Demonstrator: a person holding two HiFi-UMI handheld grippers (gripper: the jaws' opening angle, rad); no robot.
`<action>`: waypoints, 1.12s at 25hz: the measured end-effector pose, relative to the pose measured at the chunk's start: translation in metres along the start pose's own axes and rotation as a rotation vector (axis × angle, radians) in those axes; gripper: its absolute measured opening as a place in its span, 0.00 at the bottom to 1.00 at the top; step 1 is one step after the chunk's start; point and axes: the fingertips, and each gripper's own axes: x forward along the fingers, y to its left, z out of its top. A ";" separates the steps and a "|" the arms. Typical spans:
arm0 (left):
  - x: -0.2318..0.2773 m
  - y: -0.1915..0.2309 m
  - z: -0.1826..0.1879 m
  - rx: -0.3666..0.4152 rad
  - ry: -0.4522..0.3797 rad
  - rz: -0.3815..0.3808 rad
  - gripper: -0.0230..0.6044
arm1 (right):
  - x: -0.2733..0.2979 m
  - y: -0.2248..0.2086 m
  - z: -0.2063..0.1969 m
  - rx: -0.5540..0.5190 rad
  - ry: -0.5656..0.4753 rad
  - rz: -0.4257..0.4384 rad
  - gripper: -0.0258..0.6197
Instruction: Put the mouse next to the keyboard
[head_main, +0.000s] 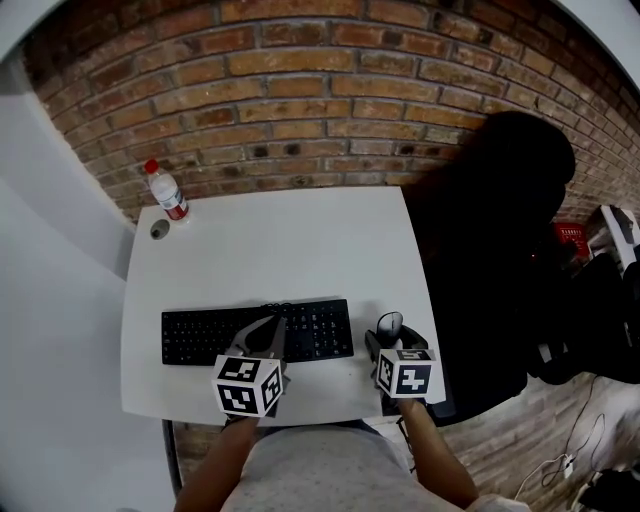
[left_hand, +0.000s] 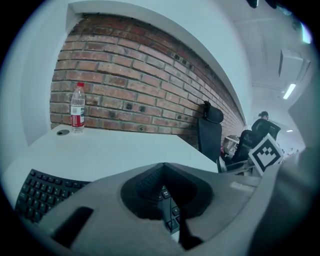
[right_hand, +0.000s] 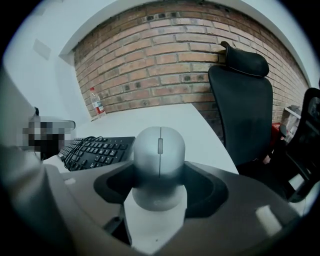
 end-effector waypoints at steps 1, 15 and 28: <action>0.001 0.000 0.000 -0.001 0.002 0.003 0.02 | 0.002 -0.001 -0.001 0.003 0.010 0.000 0.52; 0.005 -0.002 0.000 0.001 0.009 0.010 0.02 | 0.017 -0.006 -0.004 0.009 0.071 -0.027 0.52; -0.002 0.004 -0.002 -0.012 0.006 0.021 0.02 | 0.026 -0.006 -0.002 -0.021 0.086 -0.073 0.52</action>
